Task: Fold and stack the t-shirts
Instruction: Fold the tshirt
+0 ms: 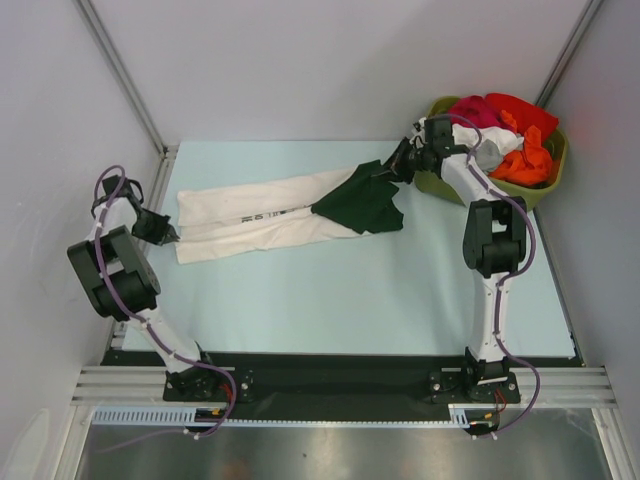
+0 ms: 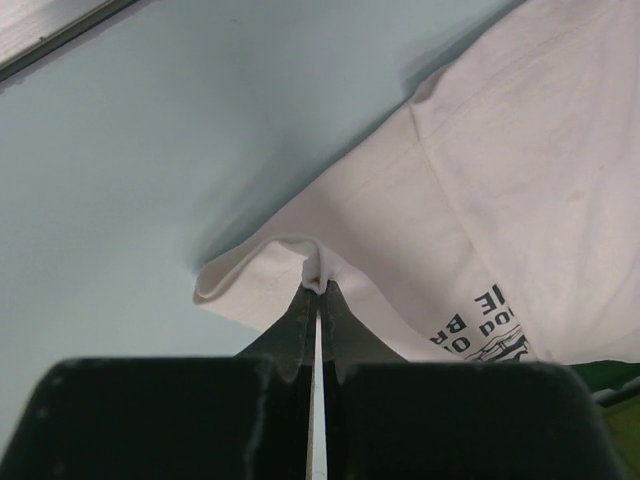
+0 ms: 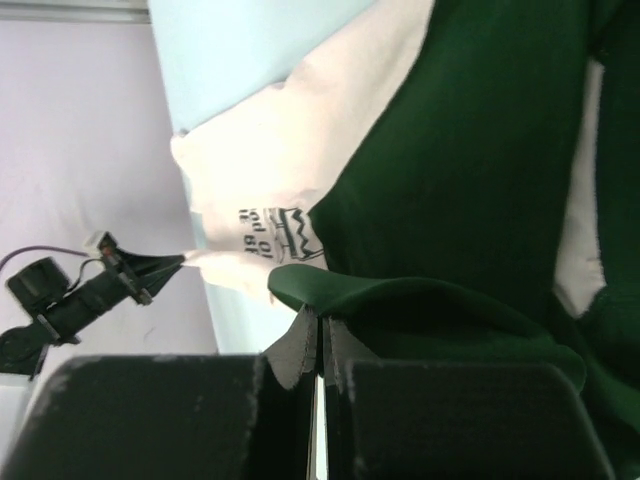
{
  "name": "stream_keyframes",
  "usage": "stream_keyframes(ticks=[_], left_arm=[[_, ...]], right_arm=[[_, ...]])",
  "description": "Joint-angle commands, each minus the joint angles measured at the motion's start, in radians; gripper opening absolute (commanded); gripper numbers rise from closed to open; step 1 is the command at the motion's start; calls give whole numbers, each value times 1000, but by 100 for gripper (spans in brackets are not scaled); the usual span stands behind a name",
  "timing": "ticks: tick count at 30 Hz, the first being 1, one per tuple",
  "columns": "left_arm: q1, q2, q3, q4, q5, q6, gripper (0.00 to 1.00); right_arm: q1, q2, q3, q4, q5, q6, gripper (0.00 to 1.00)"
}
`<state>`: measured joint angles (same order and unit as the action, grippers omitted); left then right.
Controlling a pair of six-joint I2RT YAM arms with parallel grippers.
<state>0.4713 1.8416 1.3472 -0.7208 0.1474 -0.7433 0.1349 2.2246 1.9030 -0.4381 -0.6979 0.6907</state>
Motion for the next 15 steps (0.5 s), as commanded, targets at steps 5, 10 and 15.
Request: stream_keyframes(ticks=[5,10,15], left_arm=[[-23,38,85,12,4,-14,0],[-22,70,104,7,1,-21,0],[-23,100,139,6,3,-25,0]], right_arm=[[20,6,39,-86,173,-94,0],[46,-5,33,-70,291,-131,0],[72,-2,53,-39,363,-171,0]])
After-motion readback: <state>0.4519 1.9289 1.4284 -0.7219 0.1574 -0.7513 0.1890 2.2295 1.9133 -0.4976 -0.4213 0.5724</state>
